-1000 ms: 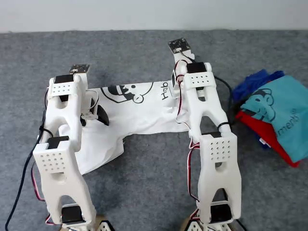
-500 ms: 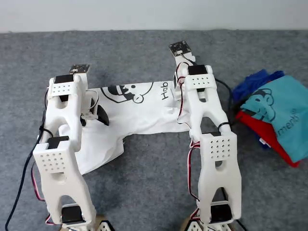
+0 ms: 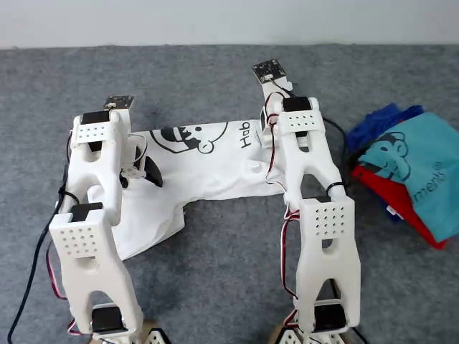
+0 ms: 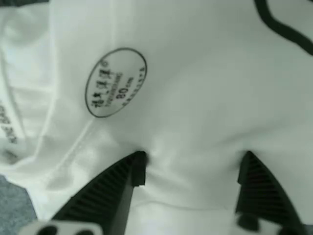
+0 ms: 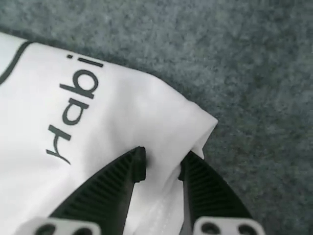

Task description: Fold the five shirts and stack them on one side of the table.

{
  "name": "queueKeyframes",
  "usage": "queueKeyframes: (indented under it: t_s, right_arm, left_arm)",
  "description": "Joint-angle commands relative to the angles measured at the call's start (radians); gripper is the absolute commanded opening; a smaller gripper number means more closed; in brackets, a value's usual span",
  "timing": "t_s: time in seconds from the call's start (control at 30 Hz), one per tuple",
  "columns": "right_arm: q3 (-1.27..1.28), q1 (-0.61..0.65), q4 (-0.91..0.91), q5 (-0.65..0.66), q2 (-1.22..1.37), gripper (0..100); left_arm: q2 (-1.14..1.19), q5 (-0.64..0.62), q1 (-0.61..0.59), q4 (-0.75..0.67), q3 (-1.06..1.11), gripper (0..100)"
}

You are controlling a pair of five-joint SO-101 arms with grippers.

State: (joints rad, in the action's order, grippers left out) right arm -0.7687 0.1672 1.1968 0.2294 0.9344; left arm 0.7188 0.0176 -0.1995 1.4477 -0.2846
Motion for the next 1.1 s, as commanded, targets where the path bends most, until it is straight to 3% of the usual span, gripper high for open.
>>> queueKeyframes:
  t_s: [0.0, 0.37, 0.53, 1.07]
  right_arm:
    - [-0.011, -0.012, -0.008, 0.012, -0.008, 12.2]
    - [-0.011, -0.007, 0.015, 0.012, -0.015, 12.4]
    - [-0.011, -0.005, 0.056, 0.012, -0.073, 19.9]
    - [-0.011, -0.012, 0.03, 0.017, -0.071, 14.1]
  left_arm:
    - [0.003, 0.011, 0.009, -0.021, -0.001, 31]
    - [0.003, 0.011, 0.009, -0.021, -0.001, 31]
    - [0.003, 0.011, 0.009, -0.02, -0.001, 31]
    - [0.003, 0.011, 0.009, -0.02, -0.001, 31]
